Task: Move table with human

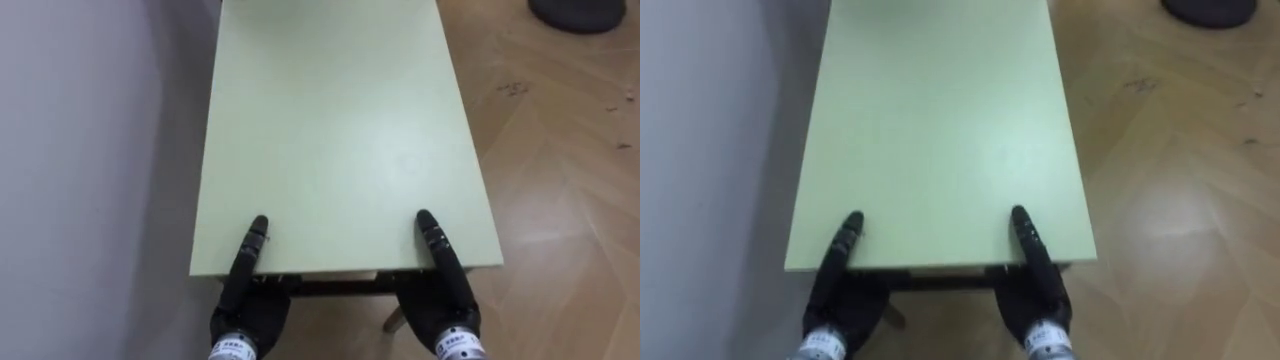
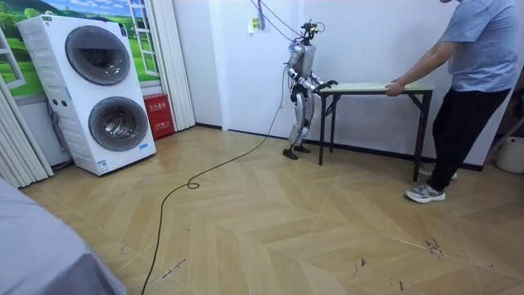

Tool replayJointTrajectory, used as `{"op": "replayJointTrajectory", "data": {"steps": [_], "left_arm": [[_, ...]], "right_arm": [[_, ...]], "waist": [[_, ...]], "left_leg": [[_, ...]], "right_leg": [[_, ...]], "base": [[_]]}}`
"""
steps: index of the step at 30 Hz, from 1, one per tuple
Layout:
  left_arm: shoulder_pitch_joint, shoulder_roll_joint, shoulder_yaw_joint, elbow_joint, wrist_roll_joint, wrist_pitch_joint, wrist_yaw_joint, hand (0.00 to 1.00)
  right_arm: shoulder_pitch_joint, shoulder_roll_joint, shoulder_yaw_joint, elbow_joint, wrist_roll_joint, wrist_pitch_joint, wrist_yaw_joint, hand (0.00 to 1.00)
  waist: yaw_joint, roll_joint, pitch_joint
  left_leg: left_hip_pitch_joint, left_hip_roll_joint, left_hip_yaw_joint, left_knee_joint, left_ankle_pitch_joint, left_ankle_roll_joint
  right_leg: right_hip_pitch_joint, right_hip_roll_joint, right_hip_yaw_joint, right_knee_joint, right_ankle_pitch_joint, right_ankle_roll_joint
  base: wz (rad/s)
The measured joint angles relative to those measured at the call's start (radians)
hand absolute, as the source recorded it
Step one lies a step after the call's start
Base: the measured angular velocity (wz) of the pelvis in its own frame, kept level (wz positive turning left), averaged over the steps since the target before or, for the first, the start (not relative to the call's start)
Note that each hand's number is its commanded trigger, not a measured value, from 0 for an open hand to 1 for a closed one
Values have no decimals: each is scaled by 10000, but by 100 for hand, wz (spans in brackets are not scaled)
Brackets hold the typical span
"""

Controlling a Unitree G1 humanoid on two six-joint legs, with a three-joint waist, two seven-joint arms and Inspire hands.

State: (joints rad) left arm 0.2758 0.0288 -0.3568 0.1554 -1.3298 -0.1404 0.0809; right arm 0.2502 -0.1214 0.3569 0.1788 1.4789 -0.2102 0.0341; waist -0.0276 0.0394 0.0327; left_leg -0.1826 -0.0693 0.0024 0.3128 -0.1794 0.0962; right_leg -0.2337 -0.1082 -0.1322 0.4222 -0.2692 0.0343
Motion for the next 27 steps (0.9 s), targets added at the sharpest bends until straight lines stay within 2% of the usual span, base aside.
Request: {"op": "replayJointTrajectory", "data": {"steps": [1, 4, 8, 13, 17, 20, 23, 27], "left_arm": [[-7, -30, -7, 69, 19, 8, 18, 100], [-5, -48, 12, 99, 61, 26, 46, 100], [0, 78, 13, 144, 61, 82, 46, 100], [-1, 135, 19, 177, 64, 82, 47, 100], [4, 130, 13, 185, 455, 84, 42, 100], [2, 132, 44, 336, 671, 84, -74, 100], [-1, 126, 144, 592, 897, 108, -394, 100], [10, 143, 236, 864, 1028, 274, -714, 100]], "right_arm": [[46, -19, 5, -9, 5, -27, -10, 100], [87, 28, 105, -7, 43, -73, -20, 100], [173, 2, 96, -1, 70, -64, -30, 100], [197, 70, 106, 40, 67, -60, -33, 100], [218, 115, -1, 39, 52, 48, -33, 100], [279, 235, -85, 137, 28, 141, 7, 100], [290, 409, -240, 392, -127, 258, 216, 100], [444, 573, -464, 547, -362, 418, 405, 100]], "waist": [[-129, -31, 0], [-108, -48, 5], [72, -119, 46], [22, -152, 61], [71, -211, 45], [45, -277, 39], [34, -346, -2], [42, -335, -15]], "left_leg": [[61, -100, -168, 35, -40, -66], [215, 54, 139, -164, -66, -144], [580, 141, 409, -506, -71, -143], [839, 118, 568, -684, -72, -140], [994, 145, 1035, -818, -72, -140], [1186, 142, 1050, -883, -72, -140], [1321, 153, 1054, -934, -72, -140], [1537, 183, 1087, -998, -72, -140]], "right_leg": [[-85, 26, 216, -228, 741, -39], [307, 108, -76, -451, 758, -80], [707, 233, -10, -845, 789, -62], [1121, 244, 81, -1272, 824, -6], [1201, 240, 207, -1329, 825, -4], [1489, 249, 202, -1557, 849, 34], [1667, 274, 205, -1702, 853, 33], [1926, 315, 207, -1825, 869, 10]], "base": [[64], [32], [2], [5], [-5], [-1], [0], [3]]}}
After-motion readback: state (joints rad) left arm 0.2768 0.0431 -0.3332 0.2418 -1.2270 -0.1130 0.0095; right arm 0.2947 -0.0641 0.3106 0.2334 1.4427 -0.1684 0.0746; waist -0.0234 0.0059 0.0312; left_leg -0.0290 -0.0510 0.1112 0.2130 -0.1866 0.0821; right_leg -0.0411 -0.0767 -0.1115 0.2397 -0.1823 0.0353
